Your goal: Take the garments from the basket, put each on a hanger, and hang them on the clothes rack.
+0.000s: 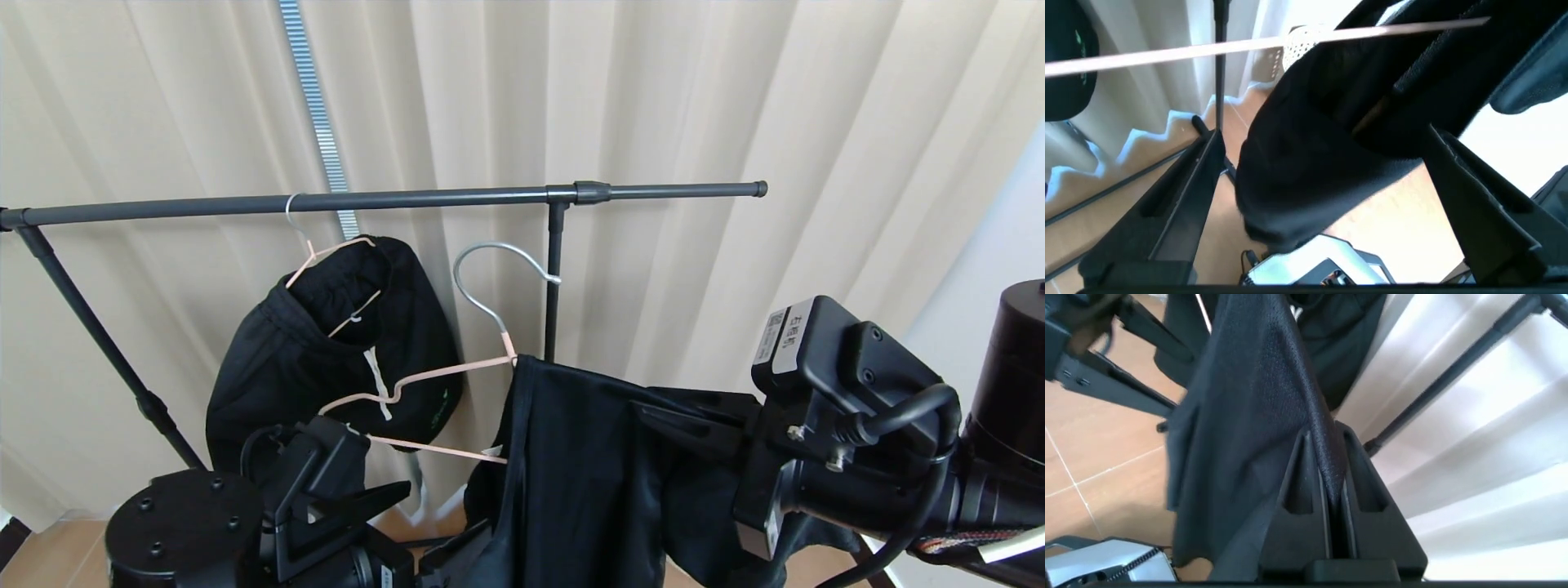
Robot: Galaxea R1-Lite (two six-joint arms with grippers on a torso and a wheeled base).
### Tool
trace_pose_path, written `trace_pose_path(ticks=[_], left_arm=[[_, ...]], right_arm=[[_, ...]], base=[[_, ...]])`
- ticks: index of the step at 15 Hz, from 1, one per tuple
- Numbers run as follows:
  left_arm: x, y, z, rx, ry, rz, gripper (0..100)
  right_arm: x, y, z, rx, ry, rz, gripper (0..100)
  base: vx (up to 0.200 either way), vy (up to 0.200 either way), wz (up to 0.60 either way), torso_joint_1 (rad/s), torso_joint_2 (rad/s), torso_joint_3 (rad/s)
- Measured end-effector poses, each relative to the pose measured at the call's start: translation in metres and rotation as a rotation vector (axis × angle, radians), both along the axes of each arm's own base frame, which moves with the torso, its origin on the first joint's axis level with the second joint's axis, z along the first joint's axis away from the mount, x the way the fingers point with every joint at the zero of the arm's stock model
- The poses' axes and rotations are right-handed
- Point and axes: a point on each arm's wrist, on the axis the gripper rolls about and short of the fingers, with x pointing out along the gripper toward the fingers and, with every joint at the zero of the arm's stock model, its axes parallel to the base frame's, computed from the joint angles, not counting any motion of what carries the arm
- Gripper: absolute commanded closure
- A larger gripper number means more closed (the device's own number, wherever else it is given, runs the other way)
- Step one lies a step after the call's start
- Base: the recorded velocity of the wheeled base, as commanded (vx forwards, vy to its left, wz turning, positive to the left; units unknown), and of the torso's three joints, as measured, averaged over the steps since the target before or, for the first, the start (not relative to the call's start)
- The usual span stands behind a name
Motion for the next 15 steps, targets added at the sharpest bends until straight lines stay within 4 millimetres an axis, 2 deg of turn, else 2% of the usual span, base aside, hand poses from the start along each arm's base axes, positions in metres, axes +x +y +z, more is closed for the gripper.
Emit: trace_pose_path(ticks=[7, 12, 15], left_arm=[[0.001, -0.003, -0.009, 0.032, 0.030, -0.009, 0], [0.008, -0.007, -0.003, -0.030, -0.043, 0.025, 0], [0.009, -0.002, -0.003, -0.037, -0.056, 0.052, 0]], right_arm=[[-0.012, 0.004, 0.010, 0.070, 0.020, 0.036, 100], [-0.019, 0.002, 0.015, 0.087, 0.007, 0.054, 100], [-0.019, 0.001, 0.017, 0.093, 0.002, 0.053, 100]], base=[[0.000, 0.000, 0.00, 0.000, 0.00, 0.000], [0.000, 0.000, 0.00, 0.000, 0.00, 0.000], [0.000, 0.000, 0.00, 0.000, 0.00, 0.000]])
